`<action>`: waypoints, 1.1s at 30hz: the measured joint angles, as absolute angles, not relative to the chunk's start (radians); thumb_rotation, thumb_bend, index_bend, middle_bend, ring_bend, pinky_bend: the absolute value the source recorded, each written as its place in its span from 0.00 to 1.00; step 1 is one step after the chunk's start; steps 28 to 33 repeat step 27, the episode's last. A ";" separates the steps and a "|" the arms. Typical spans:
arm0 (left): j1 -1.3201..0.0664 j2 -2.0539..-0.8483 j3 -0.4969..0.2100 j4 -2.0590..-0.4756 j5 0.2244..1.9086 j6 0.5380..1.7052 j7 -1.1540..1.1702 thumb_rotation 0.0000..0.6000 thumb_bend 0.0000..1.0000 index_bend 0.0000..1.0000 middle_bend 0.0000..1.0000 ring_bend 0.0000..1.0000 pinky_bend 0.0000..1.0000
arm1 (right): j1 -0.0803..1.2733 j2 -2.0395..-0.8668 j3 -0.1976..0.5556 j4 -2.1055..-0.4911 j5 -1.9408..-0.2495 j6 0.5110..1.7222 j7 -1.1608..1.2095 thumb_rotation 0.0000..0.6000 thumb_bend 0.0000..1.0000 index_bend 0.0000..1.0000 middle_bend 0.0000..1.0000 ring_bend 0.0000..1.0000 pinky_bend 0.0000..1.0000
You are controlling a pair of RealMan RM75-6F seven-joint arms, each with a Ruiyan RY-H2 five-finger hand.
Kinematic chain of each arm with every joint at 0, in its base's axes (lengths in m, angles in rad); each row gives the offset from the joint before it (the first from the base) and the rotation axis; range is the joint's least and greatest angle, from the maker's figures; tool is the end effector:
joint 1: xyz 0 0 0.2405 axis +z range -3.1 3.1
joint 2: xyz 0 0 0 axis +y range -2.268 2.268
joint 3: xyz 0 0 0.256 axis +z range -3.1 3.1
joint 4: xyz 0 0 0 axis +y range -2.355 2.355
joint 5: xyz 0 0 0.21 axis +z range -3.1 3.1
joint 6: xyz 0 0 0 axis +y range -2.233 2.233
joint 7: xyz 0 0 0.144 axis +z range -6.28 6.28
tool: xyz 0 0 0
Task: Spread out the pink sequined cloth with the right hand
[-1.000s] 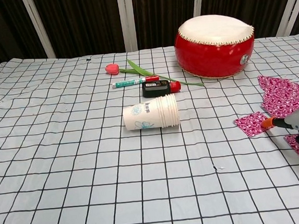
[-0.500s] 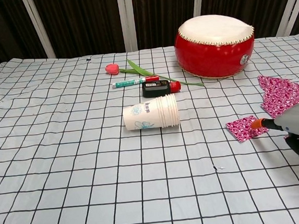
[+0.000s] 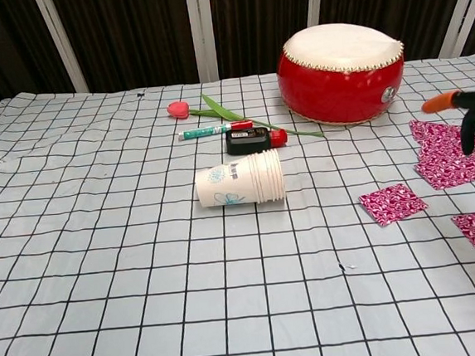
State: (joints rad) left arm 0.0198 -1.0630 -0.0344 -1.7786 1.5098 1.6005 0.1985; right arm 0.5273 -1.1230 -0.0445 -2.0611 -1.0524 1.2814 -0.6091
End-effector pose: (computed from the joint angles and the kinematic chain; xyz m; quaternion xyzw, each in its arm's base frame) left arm -0.2933 0.1448 0.1755 -0.5746 -0.3628 -0.3585 0.6400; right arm -0.1966 -0.2400 0.0930 0.7208 -0.3868 0.2691 0.5084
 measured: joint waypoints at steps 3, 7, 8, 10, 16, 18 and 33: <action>0.020 -1.063 -0.033 -1.780 1.511 1.600 0.200 1.00 0.25 0.11 0.00 0.00 0.02 | 0.464 -1.065 -0.075 -2.076 -1.166 1.321 -0.495 1.00 0.39 0.00 0.13 0.26 0.20; 0.021 -1.062 -0.031 -1.781 1.514 1.601 0.198 1.00 0.25 0.11 0.00 0.00 0.02 | 0.377 -1.030 -0.120 -2.048 -1.308 1.386 -0.339 1.00 0.33 0.00 0.09 0.22 0.15; 0.021 -1.062 -0.031 -1.781 1.514 1.601 0.197 1.00 0.25 0.11 0.00 0.00 0.02 | 0.356 -1.027 -0.130 -2.031 -1.341 1.406 -0.305 1.00 0.33 0.00 0.09 0.21 0.15; 0.021 -1.060 -0.031 -1.780 1.513 1.600 0.193 1.00 0.25 0.11 0.00 0.00 0.02 | 0.311 -1.025 -0.151 -1.976 -1.408 1.452 -0.246 1.00 0.30 0.00 0.09 0.20 0.15; 0.017 -1.059 -0.033 -1.777 1.506 1.591 0.188 1.00 0.25 0.11 0.00 0.00 0.02 | 0.185 -1.063 -0.171 -1.782 -1.504 1.596 -0.215 1.00 0.28 0.00 0.08 0.19 0.15; 0.016 -1.060 -0.032 -1.777 1.507 1.588 0.193 1.00 0.25 0.11 0.00 0.00 0.02 | 0.154 -1.084 -0.165 -1.732 -1.518 1.624 -0.206 1.00 0.28 0.00 0.08 0.19 0.15; 0.008 -1.069 -0.028 -1.774 1.512 1.572 0.215 1.00 0.25 0.11 0.00 0.00 0.02 | 0.102 -1.098 -0.114 -1.696 -1.525 1.655 -0.152 1.00 0.28 0.00 0.08 0.19 0.15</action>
